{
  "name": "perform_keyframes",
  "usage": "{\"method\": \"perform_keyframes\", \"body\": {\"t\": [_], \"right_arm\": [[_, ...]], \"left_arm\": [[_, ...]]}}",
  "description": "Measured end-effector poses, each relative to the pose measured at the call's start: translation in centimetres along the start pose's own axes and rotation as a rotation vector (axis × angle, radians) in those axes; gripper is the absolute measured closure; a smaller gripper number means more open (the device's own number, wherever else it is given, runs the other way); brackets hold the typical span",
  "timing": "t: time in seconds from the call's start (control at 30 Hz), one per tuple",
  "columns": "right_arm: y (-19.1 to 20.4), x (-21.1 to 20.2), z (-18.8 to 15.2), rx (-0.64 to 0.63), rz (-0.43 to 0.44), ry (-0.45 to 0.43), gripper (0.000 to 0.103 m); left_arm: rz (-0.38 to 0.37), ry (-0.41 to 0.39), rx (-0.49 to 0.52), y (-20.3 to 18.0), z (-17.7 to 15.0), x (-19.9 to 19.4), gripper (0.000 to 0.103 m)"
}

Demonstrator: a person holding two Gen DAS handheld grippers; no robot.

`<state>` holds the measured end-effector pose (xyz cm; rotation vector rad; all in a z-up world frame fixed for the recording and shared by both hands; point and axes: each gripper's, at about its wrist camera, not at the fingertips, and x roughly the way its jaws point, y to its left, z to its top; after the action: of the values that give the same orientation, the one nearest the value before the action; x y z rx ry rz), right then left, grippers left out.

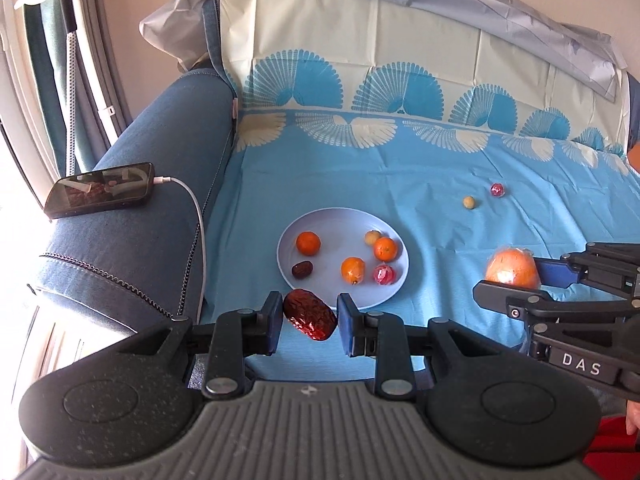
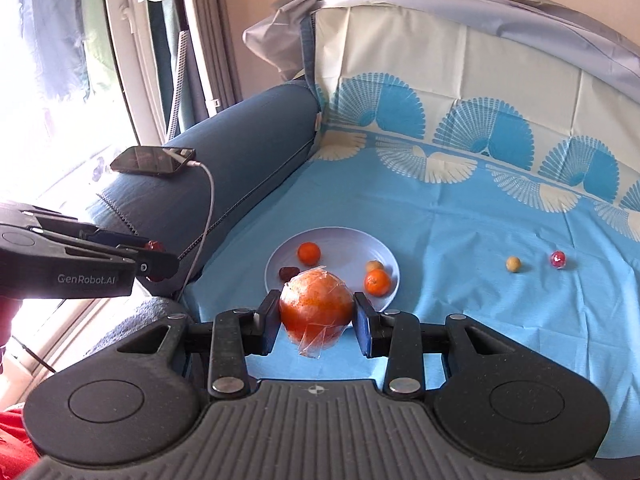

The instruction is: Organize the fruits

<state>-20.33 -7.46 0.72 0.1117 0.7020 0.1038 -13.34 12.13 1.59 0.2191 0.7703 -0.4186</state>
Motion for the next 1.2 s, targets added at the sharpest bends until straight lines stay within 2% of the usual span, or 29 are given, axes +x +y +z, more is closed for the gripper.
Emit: {"method": "perform_keyframes", "body": {"t": [0.23,0.73,1.2], "right_arm": [[1.4,-1.4,0.0,-0.045,-0.015,-0.021,0.064],[1.5,-1.7,0.0,-0.063,-0.026,-0.03,0.064],[0.6,-0.6,0.1,-0.018,-0.032,-0.005,0.064]], "left_arm": [[-0.01,-0.046,-0.017,0.5,-0.4,-1.3,0.071],[0.0,-0.032,-0.038,1.0,-0.6,-1.1,0.071],[0.001,0.006,-0.033,0.5,0.0,0.6,0.071]]}}
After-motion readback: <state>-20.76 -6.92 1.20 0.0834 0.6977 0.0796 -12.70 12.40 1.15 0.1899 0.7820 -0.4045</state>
